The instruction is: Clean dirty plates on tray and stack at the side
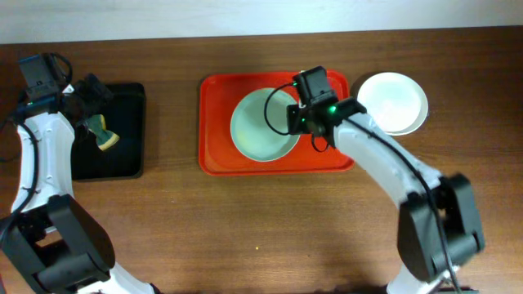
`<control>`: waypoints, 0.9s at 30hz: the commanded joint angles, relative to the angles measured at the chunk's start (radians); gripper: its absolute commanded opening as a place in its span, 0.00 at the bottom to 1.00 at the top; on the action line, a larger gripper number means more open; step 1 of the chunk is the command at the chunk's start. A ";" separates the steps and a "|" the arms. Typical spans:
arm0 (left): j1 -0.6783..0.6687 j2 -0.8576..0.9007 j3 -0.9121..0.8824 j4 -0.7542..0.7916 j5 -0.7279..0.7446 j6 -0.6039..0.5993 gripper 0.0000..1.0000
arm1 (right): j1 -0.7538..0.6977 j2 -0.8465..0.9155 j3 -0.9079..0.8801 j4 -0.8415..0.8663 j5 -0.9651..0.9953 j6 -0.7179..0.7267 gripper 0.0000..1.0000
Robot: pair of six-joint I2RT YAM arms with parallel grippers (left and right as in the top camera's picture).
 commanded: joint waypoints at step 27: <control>0.003 0.005 0.002 -0.024 0.011 -0.002 0.99 | 0.000 -0.062 0.155 -0.218 0.529 -0.182 0.04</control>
